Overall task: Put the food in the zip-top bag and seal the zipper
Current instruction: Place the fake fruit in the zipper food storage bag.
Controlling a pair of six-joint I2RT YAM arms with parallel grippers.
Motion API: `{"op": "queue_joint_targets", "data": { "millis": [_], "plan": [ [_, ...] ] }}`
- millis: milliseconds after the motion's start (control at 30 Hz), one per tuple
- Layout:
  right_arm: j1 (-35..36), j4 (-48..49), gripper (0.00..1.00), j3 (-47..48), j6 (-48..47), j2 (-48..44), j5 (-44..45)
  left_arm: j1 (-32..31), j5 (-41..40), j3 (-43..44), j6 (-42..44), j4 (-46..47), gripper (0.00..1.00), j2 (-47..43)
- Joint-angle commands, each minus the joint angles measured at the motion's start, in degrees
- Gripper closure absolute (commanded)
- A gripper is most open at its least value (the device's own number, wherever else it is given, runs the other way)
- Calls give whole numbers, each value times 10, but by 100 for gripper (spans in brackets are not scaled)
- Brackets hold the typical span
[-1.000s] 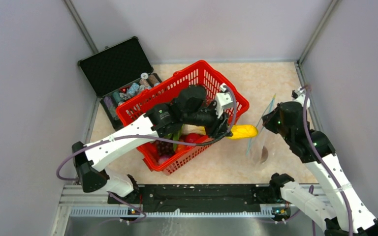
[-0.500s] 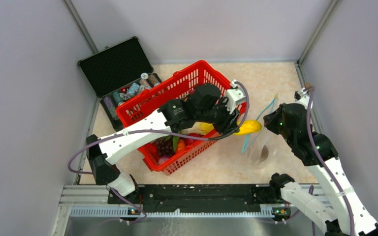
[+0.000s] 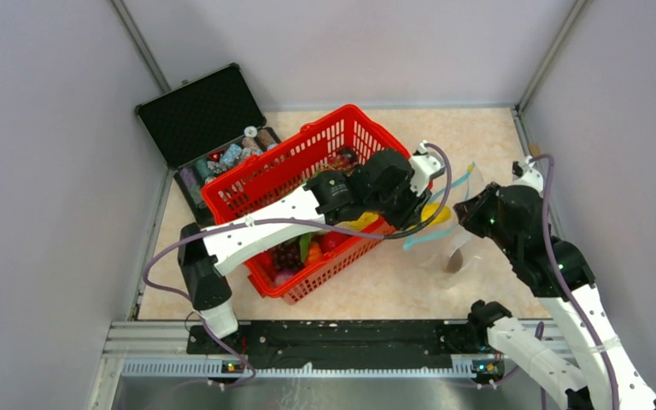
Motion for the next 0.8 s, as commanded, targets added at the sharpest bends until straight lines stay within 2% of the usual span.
{"op": "queue_joint_targets", "data": {
  "millis": [0,133,167,333,400,467,567,700,767],
  "plan": [
    [5,13,100,11,-11,-21,-45,-1,-47,50,-17,16,100,11],
    [5,4,100,7,-10,-25,-37,-1,-35,55,-27,36,98,13],
    [4,5,100,5,-10,-25,-37,-1,-22,50,-31,50,90,10],
    [5,24,100,-9,-7,-24,-50,-1,85,46,-22,76,75,20],
    [5,24,100,-14,2,-27,-38,0,124,28,-18,92,64,17],
    [4,21,100,-17,9,-33,-24,0,125,12,-20,103,48,11],
    [4,21,100,-17,15,-43,-8,5,108,-3,-21,106,42,1],
    [4,21,100,-18,14,-46,-4,11,89,-36,-18,134,30,-30],
    [5,21,100,-20,15,-45,-2,11,82,-54,-18,149,29,-49]
  ]
}}
